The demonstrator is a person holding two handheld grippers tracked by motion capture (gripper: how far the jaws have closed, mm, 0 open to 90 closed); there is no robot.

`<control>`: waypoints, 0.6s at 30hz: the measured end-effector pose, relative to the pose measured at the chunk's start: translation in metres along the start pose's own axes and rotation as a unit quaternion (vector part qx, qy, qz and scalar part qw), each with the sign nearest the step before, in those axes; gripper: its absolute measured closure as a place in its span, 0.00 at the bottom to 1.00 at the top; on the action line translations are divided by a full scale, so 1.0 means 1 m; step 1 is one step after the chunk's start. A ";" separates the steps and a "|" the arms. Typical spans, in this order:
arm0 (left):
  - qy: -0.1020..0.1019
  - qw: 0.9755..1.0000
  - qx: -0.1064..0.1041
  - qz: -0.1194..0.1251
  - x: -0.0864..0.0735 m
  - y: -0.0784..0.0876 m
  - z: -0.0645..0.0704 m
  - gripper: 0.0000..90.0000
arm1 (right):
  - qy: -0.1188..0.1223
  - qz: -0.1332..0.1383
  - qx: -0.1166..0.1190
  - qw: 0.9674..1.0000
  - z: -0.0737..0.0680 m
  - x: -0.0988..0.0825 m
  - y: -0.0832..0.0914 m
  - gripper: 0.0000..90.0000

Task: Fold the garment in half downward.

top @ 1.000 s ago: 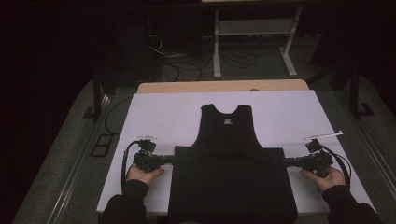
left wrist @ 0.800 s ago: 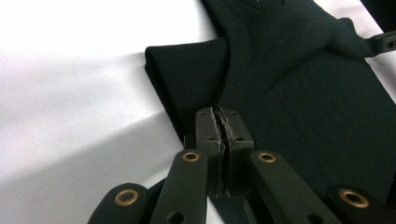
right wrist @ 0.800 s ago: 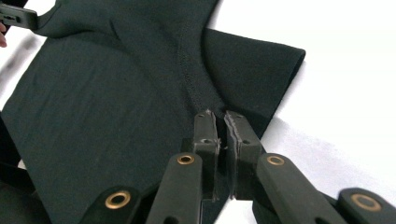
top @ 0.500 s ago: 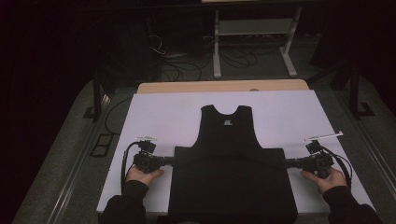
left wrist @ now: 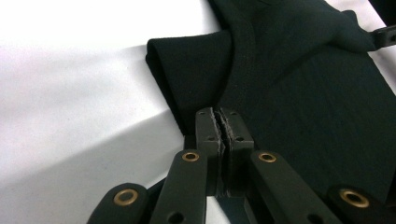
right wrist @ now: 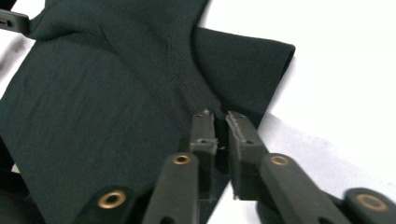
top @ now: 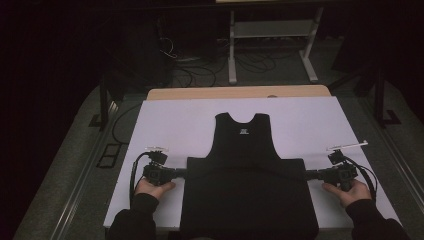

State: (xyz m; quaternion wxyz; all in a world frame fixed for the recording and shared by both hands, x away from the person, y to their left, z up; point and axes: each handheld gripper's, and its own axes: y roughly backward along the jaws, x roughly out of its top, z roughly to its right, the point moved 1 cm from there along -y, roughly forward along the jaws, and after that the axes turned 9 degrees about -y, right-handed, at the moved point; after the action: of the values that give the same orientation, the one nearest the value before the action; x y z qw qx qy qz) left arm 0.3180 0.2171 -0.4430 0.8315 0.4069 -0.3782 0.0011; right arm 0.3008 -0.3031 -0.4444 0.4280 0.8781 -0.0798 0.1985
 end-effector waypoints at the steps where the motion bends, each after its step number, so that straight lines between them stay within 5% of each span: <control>1: 0.001 1.000 -0.001 0.001 0.000 0.000 0.000 0.95 | 0.003 0.005 -0.002 1.000 0.000 0.000 0.001 0.83; 7: -0.011 1.000 0.002 0.002 0.001 -0.001 0.002 0.86 | 0.008 0.029 -0.003 1.000 0.001 0.001 0.005 0.68; 18: -0.038 0.999 0.026 0.023 0.007 0.003 0.008 0.32 | 0.027 0.061 -0.011 0.998 -0.004 0.004 0.008 0.28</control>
State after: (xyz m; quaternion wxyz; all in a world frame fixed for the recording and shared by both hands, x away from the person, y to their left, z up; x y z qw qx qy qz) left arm 0.3175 0.2116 -0.4337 0.8055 0.4194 -0.4185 0.0151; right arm 0.3011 -0.3052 -0.4345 0.4265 0.8614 -0.1234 0.2468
